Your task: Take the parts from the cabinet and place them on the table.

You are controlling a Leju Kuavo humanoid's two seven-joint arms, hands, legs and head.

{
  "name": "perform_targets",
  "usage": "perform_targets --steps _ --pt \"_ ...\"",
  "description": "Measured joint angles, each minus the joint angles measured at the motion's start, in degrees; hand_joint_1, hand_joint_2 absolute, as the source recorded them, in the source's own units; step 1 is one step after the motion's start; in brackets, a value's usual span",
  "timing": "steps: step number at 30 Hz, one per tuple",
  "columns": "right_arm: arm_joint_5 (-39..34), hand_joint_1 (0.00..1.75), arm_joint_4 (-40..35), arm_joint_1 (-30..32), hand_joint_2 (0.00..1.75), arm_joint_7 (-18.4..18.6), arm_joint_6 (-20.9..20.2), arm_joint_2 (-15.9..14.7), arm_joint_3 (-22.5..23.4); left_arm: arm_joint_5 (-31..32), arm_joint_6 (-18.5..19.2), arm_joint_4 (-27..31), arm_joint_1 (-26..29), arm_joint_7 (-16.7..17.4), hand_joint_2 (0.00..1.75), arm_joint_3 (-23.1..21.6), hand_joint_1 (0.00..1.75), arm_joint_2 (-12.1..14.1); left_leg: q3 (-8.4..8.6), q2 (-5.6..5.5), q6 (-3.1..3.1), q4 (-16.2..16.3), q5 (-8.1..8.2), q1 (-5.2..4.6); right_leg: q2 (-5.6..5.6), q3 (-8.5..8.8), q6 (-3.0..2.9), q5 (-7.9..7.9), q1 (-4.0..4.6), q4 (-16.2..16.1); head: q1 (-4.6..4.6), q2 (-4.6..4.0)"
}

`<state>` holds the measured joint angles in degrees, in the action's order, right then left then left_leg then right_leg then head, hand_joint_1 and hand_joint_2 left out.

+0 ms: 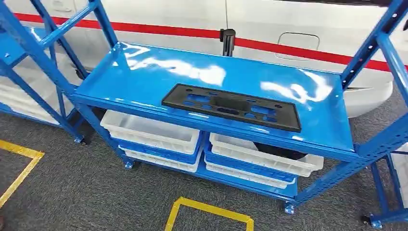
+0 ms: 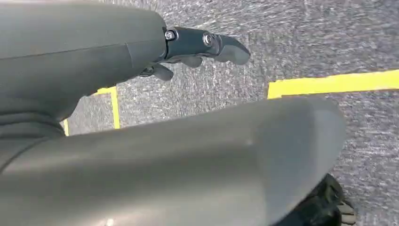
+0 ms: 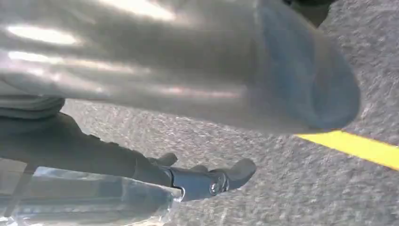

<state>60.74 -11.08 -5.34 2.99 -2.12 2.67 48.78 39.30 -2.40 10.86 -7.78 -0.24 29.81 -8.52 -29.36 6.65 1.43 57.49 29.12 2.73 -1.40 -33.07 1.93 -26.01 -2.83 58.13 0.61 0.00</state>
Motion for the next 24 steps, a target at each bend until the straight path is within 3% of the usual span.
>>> perform_targets --steps 1,2,3,4,5,6,7,9,10,11,12,13,14,15,18,24 --pt "0.07 0.0 0.0 -0.04 1.75 0.11 0.13 0.0 0.0 0.04 0.0 -0.02 0.05 0.0 0.0 0.02 0.0 0.02 -1.26 -3.35 -0.13 3.1 2.52 -0.03 0.3 -0.05 -0.37 0.06 0.09 0.0 0.11 0.0" --pt "0.15 0.0 0.0 -0.11 1.75 0.15 0.31 0.0 0.0 0.04 0.0 -0.04 0.15 0.0 0.0 0.07 0.0 0.02 -3.4 -5.38 -0.19 7.71 5.24 -0.24 0.73 -0.12 -0.82 0.07 0.25 0.0 0.37 0.0" --pt "0.35 0.0 0.0 -0.22 1.75 0.22 0.57 0.04 0.0 0.11 0.0 -0.11 0.2 0.0 0.0 0.07 0.0 0.02 -6.02 -6.34 -0.23 13.1 7.66 -0.36 1.39 -0.21 -1.07 0.07 0.5 0.0 0.55 0.0" --pt "0.48 0.0 0.0 -0.19 1.75 0.35 0.7 0.09 0.0 0.22 0.0 -0.2 0.28 0.0 0.0 0.07 0.0 0.02 -8.18 -6.64 -0.41 17.06 8.92 -0.43 1.9 -0.23 -1.11 0.05 0.78 0.01 0.57 0.0" --pt "0.61 0.0 0.0 -0.11 1.75 0.5 0.7 0.11 0.0 0.22 0.0 -0.2 0.45 0.0 0.0 0.07 0.0 0.02 -9.27 -6.68 -0.72 18.62 8.65 -0.52 2.46 -0.16 -1.12 0.05 1.07 0.02 0.53 0.0" --pt "0.7 0.0 0.0 0.0 1.75 0.68 0.72 0.11 0.0 0.24 0.0 -0.22 0.53 0.0 0.0 0.07 0.0 0.02 -8.95 -6.69 -1.18 17.09 6.9 -0.62 2.92 -0.06 -1.12 0.04 1.26 0.02 0.55 0.0" --pt "0.79 0.0 0.0 0.04 1.75 0.74 0.72 0.11 0.0 0.24 0.0 -0.22 0.54 0.0 0.0 0.09 0.0 0.02 -7.36 -6.7 -1.71 13.21 4.2 -0.77 3.34 0.09 -1.12 0.04 1.4 0.02 0.55 0.0" --pt "0.83 0.0 0.0 -0.03 1.75 0.85 0.74 0.13 0.0 0.31 0.0 -0.2 0.48 0.0 0.0 0.09 0.0 0.02 -2.7 -7.33 -2.99 3.22 -0.7 -1.23 3.91 0.3 -1.1 0.04 1.56 0.02 0.57 0.0" --pt "0.9 0.0 0.0 -0.03 1.75 0.96 0.66 0.26 0.0 0.29 0.0 -0.2 0.43 0.0 0.0 0.13 0.0 0.2 -1.99 -7.76 -3.22 1.28 -0.61 -1.69 4.0 0.26 -1.0 0.0 2.01 0.15 0.46 0.0" --pt "0.94 0.0 0.0 -0.1 1.75 0.96 0.63 0.22 0.0 0.31 0.02 -0.2 0.37 -0.02 0.0 0.13 0.0 0.11 -2.1 -7.26 -2.9 1.0 -0.88 -1.71 4.09 0.13 -0.95 -0.02 2.24 0.16 0.44 0.0" --pt "0.98 0.0 0.0 -0.1 1.75 0.98 0.66 -0.07 0.02 0.31 0.04 -0.2 0.38 -0.04 0.0 0.13 0.0 -0.18 -2.15 -7.15 -1.05 0.76 -1.05 -1.6 4.02 -0.59 -1.53 -0.75 2.91 0.45 0.44 0.0" --pt "1.01 0.0 0.0 -0.06 1.75 0.98 0.61 -0.09 0.0 0.28 0.07 -0.22 0.43 -0.04 0.0 0.13 0.0 -0.18 -2.09 -7.21 -1.11 0.76 -0.97 -1.93 3.97 -0.67 -1.39 -0.54 2.63 0.36 0.39 0.0" --pt "1.09 0.0 0.0 -0.08 1.75 0.98 0.59 -0.09 0.0 0.28 0.07 -0.2 0.46 -0.04 0.0 0.17 0.0 -0.13 -2.1 -7.18 -2.18 0.77 -0.88 -2.28 3.95 -0.65 -1.13 -0.57 2.7 0.33 0.46 0.0" --pt "1.16 0.0 0.0 -0.1 1.75 0.98 0.59 -0.02 0.0 0.28 0.09 -0.2 0.45 -0.04 0.0 0.22 0.0 -0.09 -2.12 -7.18 -2.33 0.78 -1.01 -2.59 3.94 -0.6 -0.68 -0.34 2.62 0.33 0.48 0.0" --pt "1.31 0.0 0.0 -0.1 1.75 0.98 0.46 -0.02 0.0 0.28 0.13 -0.2 0.44 -0.04 0.0 0.35 0.0 -0.09 -2.3 -7.17 -2.76 0.84 -1.28 -3.08 3.94 -0.18 -0.26 -0.12 2.25 0.31 0.46 0.0" --pt "1.46 0.0 0.0 -0.17 1.75 0.98 0.06 -0.22 0.0 0.28 0.2 -0.2 0.44 -0.3 0.0 0.61 0.0 -0.07 -2.31 -7.19 -2.98 0.86 -1.28 -3.37 3.94 -0.08 -0.2 -0.08 1.95 0.1 0.44 0.0"
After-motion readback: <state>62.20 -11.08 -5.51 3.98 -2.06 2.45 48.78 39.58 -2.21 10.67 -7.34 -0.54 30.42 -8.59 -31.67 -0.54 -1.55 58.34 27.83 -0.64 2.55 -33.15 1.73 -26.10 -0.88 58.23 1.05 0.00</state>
